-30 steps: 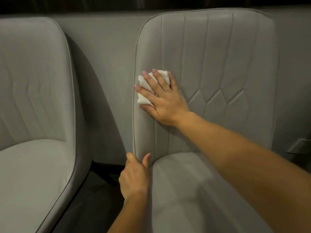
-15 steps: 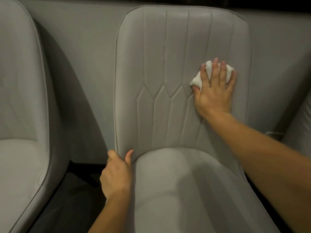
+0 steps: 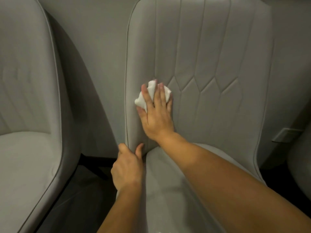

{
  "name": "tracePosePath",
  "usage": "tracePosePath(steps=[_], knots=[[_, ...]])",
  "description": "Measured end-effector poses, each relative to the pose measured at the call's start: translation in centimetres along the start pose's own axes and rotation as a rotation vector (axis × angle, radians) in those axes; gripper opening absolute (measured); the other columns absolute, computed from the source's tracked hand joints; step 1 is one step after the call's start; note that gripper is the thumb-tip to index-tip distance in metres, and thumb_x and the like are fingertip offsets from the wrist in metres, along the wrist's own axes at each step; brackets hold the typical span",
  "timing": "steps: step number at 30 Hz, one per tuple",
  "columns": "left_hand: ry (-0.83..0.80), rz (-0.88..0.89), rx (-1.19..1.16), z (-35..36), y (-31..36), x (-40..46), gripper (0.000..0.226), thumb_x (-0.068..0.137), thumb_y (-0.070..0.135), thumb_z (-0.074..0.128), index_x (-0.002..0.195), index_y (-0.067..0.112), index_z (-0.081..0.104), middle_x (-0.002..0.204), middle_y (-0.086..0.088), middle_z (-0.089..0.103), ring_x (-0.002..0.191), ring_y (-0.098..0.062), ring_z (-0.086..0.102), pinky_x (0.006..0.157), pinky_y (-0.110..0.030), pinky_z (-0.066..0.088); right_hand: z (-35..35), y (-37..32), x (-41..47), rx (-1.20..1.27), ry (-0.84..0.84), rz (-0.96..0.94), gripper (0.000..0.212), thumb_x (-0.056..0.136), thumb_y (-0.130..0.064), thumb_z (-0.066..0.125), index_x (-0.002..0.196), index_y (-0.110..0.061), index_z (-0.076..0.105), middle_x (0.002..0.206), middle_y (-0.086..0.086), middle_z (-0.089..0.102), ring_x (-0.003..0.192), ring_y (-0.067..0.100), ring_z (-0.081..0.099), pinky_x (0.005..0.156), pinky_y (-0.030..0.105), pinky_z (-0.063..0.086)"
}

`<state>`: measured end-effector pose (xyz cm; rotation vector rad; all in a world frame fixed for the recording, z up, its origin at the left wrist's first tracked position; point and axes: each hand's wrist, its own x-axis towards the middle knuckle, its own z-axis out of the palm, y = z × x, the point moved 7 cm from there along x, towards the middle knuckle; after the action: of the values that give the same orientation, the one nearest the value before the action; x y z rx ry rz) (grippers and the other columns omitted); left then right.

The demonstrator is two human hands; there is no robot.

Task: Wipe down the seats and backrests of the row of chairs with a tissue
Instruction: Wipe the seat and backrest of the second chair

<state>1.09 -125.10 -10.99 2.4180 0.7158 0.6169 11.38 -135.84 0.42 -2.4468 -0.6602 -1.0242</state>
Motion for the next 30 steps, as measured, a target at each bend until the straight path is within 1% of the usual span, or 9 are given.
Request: tracePosePath(steps=[3,7,11,15,17,21,25,28,30], knots=[[0.001,0.013,0.011,0.0,0.1,0.0,0.053,0.086,0.075,0.029,0.087,0.023,0.028,0.075,-0.003,0.056,0.057,-0.029,0.051,0.047,-0.034,0.030,-1.0,2.1,-0.8,-0.298,-0.068,-0.353,0.061,0.100,-0.043,0.050,0.155,-0.022,0.033,0.162,0.015,0.024,0.151,0.035,0.020,0.120,0.061,0.013],[0.009,0.036,0.014,0.0,0.1,0.1,0.054,0.087,0.073,0.030,0.089,0.020,0.030,0.075,-0.007,0.058,0.055,-0.030,0.049,0.046,-0.033,0.027,-4.8,9.0,-0.4,-0.646,-0.164,-0.654,0.059,0.099,-0.031,0.048,0.155,-0.021,0.034,0.162,0.010,0.027,0.149,0.034,0.026,0.118,0.060,0.021],[0.014,0.041,-0.013,0.2,-0.1,0.0,0.055,0.087,0.073,0.030,0.089,0.018,0.030,0.071,-0.006,0.052,0.051,-0.024,0.037,0.045,-0.033,0.026,-11.4,16.7,-1.0,-0.853,-0.192,-0.555,0.058,0.107,-0.039,0.039,0.156,-0.011,0.029,0.163,0.017,0.020,0.150,0.038,0.021,0.118,0.061,0.021],[0.017,0.041,-0.039,0.1,0.0,-0.1,0.055,0.087,0.072,0.034,0.088,0.017,0.030,0.069,-0.002,0.042,0.053,-0.026,0.039,0.046,-0.034,0.027,-14.5,19.0,-2.5,-0.888,-0.228,-0.357,0.064,0.107,-0.044,0.033,0.158,-0.008,0.021,0.164,0.022,0.009,0.152,0.039,0.010,0.121,0.060,0.005],[0.006,0.046,-0.030,0.1,0.1,-0.1,0.055,0.087,0.072,0.035,0.089,0.017,0.030,0.071,-0.002,0.042,0.056,-0.031,0.047,0.047,-0.035,0.027,-14.1,18.8,-2.9,-0.828,-0.198,-0.196,0.065,0.106,-0.044,0.037,0.157,-0.006,0.021,0.164,0.024,0.008,0.152,0.039,0.007,0.121,0.059,-0.001],[0.002,0.027,-0.021,0.1,0.2,-0.1,0.054,0.088,0.072,0.034,0.088,0.018,0.028,0.071,-0.006,0.050,0.053,-0.027,0.043,0.047,-0.034,0.028,-11.0,16.7,-3.5,-0.535,-0.021,0.270,0.065,0.104,-0.044,0.038,0.158,-0.010,0.022,0.165,0.021,0.008,0.153,0.036,0.002,0.121,0.055,-0.008],[-0.009,0.037,0.016,0.1,0.5,-0.3,0.054,0.088,0.071,0.036,0.090,0.017,0.031,0.079,-0.011,0.061,0.062,-0.035,0.058,0.049,-0.035,0.034,-5.3,11.6,-3.8,0.022,0.162,0.670,0.060,0.105,-0.031,0.043,0.157,-0.008,0.022,0.164,0.020,0.006,0.153,0.035,0.004,0.121,0.054,0.005],[-0.020,0.021,0.047,0.0,0.6,-0.2,0.053,0.089,0.070,0.034,0.090,0.017,0.031,0.084,-0.012,0.063,0.069,-0.038,0.062,0.052,-0.037,0.033,-1.2,5.6,-3.0,0.455,0.211,0.818,0.058,0.104,-0.023,0.047,0.156,-0.012,0.022,0.165,0.019,0.001,0.153,0.033,-0.001,0.122,0.048,0.004],[-0.042,-0.001,0.051,0.2,0.3,0.0,0.045,0.091,0.063,0.036,0.089,0.019,0.028,0.083,-0.011,0.062,0.071,-0.038,0.061,0.054,-0.037,0.035,0.7,0.9,-2.8,0.648,0.165,0.770,0.058,0.103,-0.031,0.046,0.156,-0.023,0.023,0.166,0.015,-0.002,0.154,0.027,-0.003,0.123,0.044,0.005]])
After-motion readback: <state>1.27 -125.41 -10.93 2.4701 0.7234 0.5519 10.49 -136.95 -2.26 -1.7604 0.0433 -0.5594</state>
